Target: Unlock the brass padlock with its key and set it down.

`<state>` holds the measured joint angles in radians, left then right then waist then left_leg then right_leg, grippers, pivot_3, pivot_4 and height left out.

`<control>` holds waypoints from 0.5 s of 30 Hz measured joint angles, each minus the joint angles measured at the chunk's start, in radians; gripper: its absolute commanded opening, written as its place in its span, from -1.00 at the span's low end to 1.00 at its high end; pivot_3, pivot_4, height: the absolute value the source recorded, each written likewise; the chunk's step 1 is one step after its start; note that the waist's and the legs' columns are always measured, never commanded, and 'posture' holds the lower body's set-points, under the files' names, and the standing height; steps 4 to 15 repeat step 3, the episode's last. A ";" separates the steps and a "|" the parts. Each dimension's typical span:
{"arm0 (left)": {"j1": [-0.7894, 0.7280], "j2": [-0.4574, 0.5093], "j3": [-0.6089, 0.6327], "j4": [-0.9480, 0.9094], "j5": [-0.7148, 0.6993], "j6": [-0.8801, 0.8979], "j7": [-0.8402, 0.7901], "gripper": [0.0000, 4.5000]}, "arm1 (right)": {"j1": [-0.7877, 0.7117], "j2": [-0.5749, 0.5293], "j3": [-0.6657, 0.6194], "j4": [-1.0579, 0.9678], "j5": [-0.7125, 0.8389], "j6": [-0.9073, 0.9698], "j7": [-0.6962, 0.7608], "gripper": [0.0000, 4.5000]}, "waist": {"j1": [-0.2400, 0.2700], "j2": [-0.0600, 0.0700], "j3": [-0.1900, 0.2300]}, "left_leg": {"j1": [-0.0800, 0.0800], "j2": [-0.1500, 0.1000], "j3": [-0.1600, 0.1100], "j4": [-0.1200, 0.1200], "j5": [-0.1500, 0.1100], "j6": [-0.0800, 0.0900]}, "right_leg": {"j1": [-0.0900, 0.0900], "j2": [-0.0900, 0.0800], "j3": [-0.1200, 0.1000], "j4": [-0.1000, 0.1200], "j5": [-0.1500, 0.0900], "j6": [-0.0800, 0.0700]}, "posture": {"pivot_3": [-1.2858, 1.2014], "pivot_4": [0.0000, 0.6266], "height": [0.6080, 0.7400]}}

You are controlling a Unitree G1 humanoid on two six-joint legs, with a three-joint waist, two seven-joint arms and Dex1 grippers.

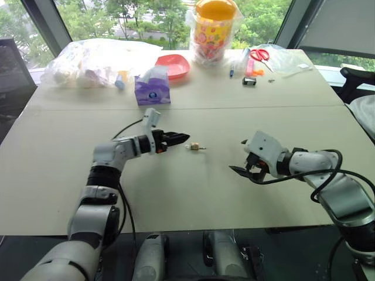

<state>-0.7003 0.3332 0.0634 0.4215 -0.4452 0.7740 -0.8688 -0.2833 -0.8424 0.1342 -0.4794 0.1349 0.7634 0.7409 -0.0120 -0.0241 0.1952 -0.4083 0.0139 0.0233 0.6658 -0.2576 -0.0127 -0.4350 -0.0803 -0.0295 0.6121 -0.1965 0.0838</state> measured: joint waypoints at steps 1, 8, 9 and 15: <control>0.042 0.026 0.005 -0.070 0.001 0.000 0.012 0.48 | 0.010 0.013 -0.009 0.000 0.001 -0.004 -0.013 1.00 | 0.001 0.000 0.000 | 0.000 0.000 0.000 0.000 0.000 0.000 | 0.000 0.000 0.000 0.000 0.000 0.000 | 0.03 -0.52 1.00; 0.112 0.047 0.032 -0.198 -0.007 0.016 0.049 0.48 | 0.022 0.073 -0.050 0.001 0.018 -0.003 -0.046 1.00 | 0.004 0.000 0.000 | 0.000 0.001 0.000 0.000 0.000 0.000 | 0.000 0.000 0.000 0.000 0.000 0.000 | 0.03 -0.52 1.00; 0.112 0.047 0.032 -0.198 -0.007 0.016 0.049 0.48 | 0.022 0.073 -0.050 0.001 0.018 -0.003 -0.046 1.00 | 0.004 0.000 0.000 | 0.000 0.001 0.000 0.000 0.000 0.000 | 0.000 0.000 0.000 0.000 0.000 0.000 | 0.03 -0.52 1.00; 0.112 0.047 0.032 -0.198 -0.007 0.016 0.049 0.48 | 0.022 0.073 -0.050 0.001 0.018 -0.003 -0.046 1.00 | 0.004 0.000 0.000 | 0.000 0.001 0.000 0.000 0.000 0.000 | 0.000 0.000 0.000 0.000 0.000 0.000 | 0.03 -0.52 1.00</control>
